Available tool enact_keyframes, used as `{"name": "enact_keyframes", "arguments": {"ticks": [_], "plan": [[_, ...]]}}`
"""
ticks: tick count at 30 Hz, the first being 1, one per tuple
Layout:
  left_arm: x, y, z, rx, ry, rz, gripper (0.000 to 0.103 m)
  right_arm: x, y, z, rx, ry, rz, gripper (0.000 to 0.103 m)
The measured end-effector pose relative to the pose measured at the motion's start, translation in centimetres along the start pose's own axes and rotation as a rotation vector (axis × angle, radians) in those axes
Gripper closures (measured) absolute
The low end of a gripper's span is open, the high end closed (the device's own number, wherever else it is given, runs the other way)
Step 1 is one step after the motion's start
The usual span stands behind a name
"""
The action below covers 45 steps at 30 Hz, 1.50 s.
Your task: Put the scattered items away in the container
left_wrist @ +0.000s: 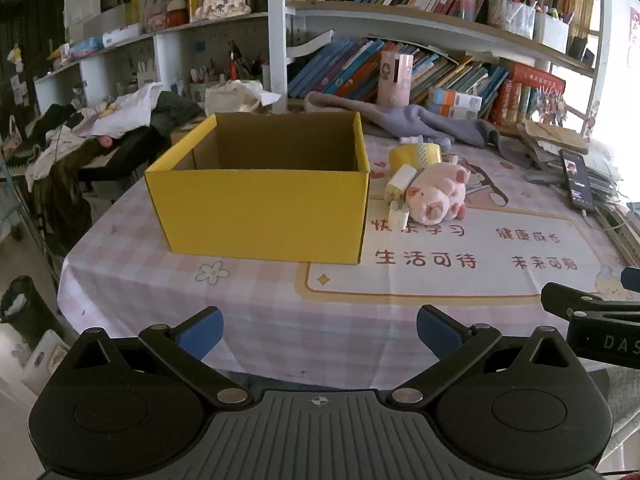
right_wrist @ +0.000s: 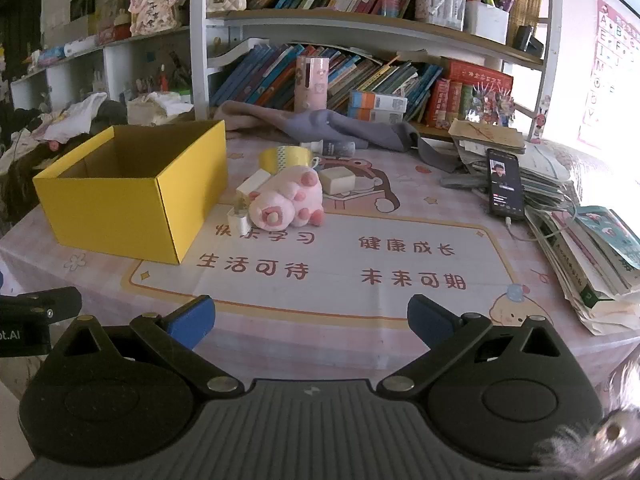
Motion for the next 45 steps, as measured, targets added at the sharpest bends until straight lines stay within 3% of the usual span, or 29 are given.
{"name": "enact_keyframes", "arguments": {"ticks": [45], "plan": [[-0.68, 0.61, -0.62, 0.001, 0.037, -0.004, 0.0, -0.48, 0.47, -0.2, 0.002, 0.037, 0.018, 0.0]]}}
Point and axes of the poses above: each gripper's, at about its wrist camera, not at the fingertips, and z roughly against the way its jaws point, y to its left, x to its top, the point moved 7 cm from there along -z, roughly the way its jaws point, and after that the axes turned 3 degrees about -y, right-handed, at the moved point
